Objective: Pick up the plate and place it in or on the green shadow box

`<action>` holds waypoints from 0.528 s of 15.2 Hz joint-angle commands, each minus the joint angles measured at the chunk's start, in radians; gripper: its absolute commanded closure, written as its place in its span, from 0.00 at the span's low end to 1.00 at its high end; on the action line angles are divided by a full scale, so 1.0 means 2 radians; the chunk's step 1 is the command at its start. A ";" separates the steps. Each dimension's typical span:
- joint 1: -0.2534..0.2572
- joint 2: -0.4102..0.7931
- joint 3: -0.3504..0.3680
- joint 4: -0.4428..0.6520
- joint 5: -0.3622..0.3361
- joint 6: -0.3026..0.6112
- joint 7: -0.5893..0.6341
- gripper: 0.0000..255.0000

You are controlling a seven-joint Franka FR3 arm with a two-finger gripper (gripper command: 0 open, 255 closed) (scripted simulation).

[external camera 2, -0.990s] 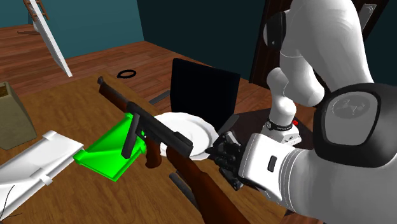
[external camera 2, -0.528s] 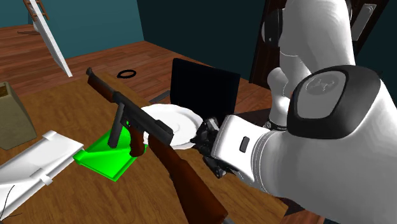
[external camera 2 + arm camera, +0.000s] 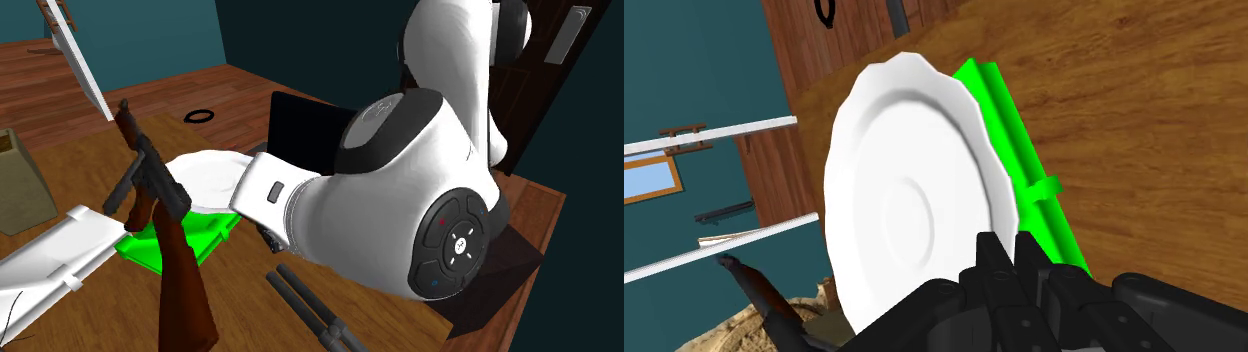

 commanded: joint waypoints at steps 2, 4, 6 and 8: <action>-0.014 0.016 -0.013 0.024 -0.019 0.020 -0.025 1.00; -0.022 0.028 -0.022 0.043 -0.030 0.032 -0.042 1.00; -0.027 0.042 -0.030 0.063 -0.041 0.041 -0.057 1.00; -0.029 0.044 -0.031 0.053 -0.041 0.047 -0.048 1.00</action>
